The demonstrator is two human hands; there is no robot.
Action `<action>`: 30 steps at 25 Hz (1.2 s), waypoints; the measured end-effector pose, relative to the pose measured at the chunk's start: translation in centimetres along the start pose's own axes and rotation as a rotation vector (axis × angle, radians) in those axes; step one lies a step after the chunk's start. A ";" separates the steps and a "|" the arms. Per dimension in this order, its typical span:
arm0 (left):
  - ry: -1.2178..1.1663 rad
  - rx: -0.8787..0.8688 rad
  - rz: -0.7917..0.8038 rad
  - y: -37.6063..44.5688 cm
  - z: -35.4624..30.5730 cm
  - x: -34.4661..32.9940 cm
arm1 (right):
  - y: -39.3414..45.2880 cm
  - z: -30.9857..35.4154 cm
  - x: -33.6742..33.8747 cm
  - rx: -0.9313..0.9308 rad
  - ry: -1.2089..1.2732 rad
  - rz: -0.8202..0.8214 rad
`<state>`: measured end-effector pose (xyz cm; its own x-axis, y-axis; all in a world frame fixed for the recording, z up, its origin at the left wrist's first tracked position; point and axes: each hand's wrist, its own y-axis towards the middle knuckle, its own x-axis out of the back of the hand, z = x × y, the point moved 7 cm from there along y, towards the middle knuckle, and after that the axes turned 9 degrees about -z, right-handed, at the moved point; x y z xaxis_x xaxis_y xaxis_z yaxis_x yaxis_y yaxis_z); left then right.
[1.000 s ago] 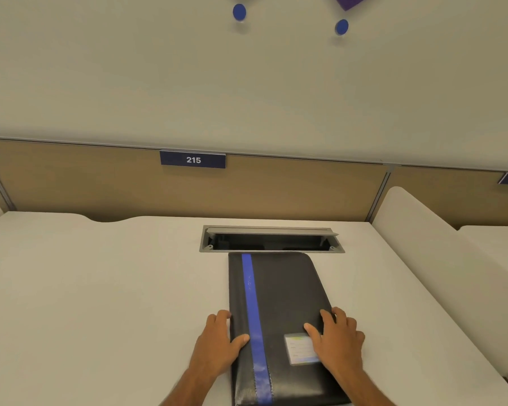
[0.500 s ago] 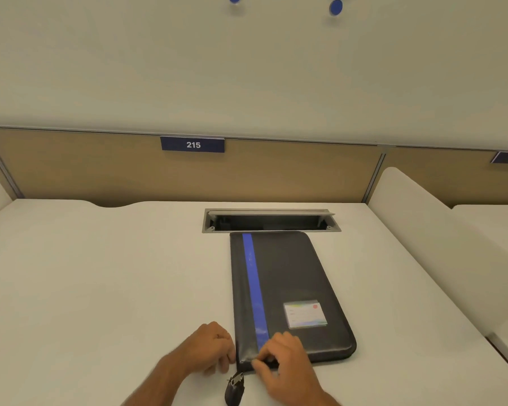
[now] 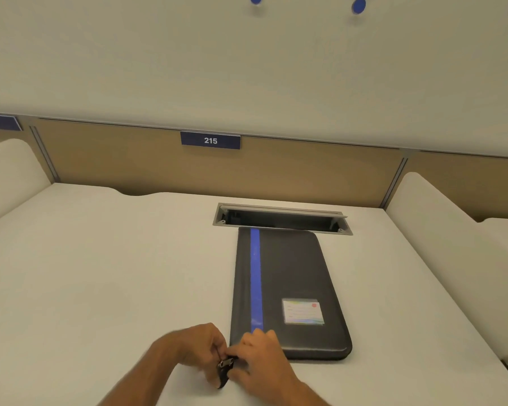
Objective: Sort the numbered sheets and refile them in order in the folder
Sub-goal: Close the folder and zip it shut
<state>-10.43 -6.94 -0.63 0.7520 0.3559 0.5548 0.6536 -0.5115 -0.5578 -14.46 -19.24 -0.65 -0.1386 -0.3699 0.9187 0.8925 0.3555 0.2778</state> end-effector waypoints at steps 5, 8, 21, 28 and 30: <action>-0.004 0.013 -0.075 -0.1 0.2 -0.3 | 0.1 0.4 -0.3 0.021 0.035 -0.055; -0.014 0.013 -0.107 -0.4 -0.1 -0.3 | -0.2 0.7 -0.2 0.029 0.023 -0.044; -0.078 -0.003 -0.401 -0.9 0.5 0.1 | -1.7 0.0 0.9 -0.287 0.117 -0.094; -0.080 -0.009 -0.508 -0.6 1.2 0.4 | -2.7 -1.6 0.8 -0.396 0.056 -0.016; -0.079 -0.012 -0.517 -0.6 1.2 0.5 | -3.1 -2.3 1.5 -0.457 0.052 -0.001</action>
<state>-10.31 -5.55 -0.72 0.3359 0.6221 0.7072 0.9405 -0.2620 -0.2162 -16.44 -22.88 -0.74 -0.1281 -0.4166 0.9000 0.9918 -0.0559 0.1153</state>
